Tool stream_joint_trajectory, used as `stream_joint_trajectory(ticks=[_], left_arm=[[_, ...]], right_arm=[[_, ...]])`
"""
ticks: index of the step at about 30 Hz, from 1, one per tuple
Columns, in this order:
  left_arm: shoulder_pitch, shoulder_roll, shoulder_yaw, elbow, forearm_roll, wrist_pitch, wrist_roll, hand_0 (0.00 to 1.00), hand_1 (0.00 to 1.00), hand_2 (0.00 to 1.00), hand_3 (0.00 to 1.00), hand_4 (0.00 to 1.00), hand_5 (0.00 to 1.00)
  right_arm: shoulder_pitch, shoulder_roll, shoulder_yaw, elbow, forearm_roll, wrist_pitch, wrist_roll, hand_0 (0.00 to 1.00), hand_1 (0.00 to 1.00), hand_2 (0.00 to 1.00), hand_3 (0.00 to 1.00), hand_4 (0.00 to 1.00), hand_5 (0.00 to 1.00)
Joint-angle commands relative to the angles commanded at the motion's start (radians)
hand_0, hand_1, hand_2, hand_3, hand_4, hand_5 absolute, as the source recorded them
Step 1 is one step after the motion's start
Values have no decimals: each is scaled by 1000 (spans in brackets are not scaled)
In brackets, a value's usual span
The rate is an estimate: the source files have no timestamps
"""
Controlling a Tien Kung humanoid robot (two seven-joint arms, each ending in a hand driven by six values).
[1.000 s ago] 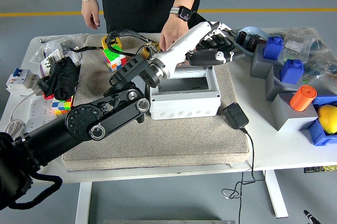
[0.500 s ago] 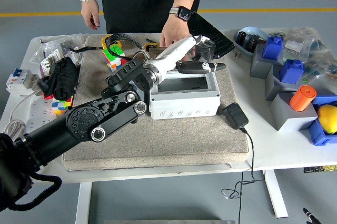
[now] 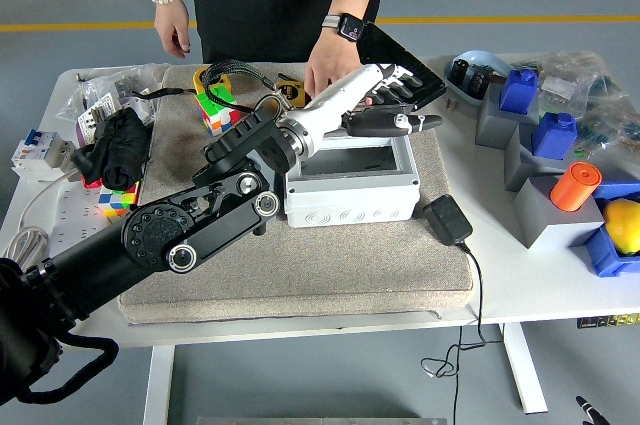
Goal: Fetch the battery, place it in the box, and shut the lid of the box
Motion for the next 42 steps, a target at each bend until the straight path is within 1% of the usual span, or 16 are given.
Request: stream_joint_trajectory(ticks=[3, 4, 9, 10, 15, 16, 21, 22, 27, 28, 35, 42], left_arm=[[-6, 0, -16, 2, -2, 4, -4, 555, 702, 712, 754, 998, 725], [-11, 0, -18, 8, -4, 6, -5, 616, 720, 717, 757, 998, 722], [-20, 0, -13, 43, -9, 9, -9, 616, 720, 717, 757, 998, 722], [-21, 0, -12, 48, -10, 11, -10, 728, 738, 725, 757, 998, 721], [-25, 0, -2, 85, 4, 17, -12, 728, 738, 725, 757, 998, 721], [-23, 0, 1, 88, 10, 15, -7, 779, 773, 732, 757, 998, 721], [-11, 0, 34, 80, 24, -4, 20, 779, 773, 732, 757, 998, 721], [-8, 0, 38, 74, 25, -6, 24, 614, 699, 678, 724, 998, 720], [20, 3, 58, 9, 32, -31, 65, 614, 699, 678, 724, 998, 720], [25, 4, 59, -4, 34, -33, 70, 330, 596, 607, 659, 998, 723], [39, 10, 64, -57, 34, -48, 97, 317, 588, 602, 656, 998, 722], [56, 19, 81, -83, 28, -62, 114, 315, 588, 604, 652, 998, 716]], right_arm=[[0, 0, -2, -1, 2, 1, -1, 734, 694, 687, 610, 998, 486], [-1, 0, -3, -1, 2, 1, -1, 734, 695, 686, 609, 998, 486], [1, -2, -2, 0, 2, 0, -1, 734, 695, 686, 609, 998, 486], [1, -2, -2, 0, 1, 0, 0, 734, 694, 687, 609, 998, 486], [1, -1, -3, 0, 1, 1, 1, 734, 694, 687, 609, 998, 486], [1, -1, -3, 1, 1, 1, 1, 734, 695, 686, 610, 998, 486], [-1, -2, -2, 0, 2, 3, 0, 734, 695, 686, 610, 998, 486], [-2, -2, 0, 0, 2, 3, 0, 734, 695, 687, 610, 998, 486], [-3, -2, 10, 0, -3, 2, 1, 734, 695, 687, 610, 998, 486], [-4, -2, 12, 1, -5, 2, 1, 734, 695, 686, 611, 998, 485], [-5, -1, 13, 1, -5, 3, 1, 734, 695, 686, 611, 998, 485], [-7, -2, 12, 0, -4, 5, 0, 733, 695, 686, 610, 998, 485]])
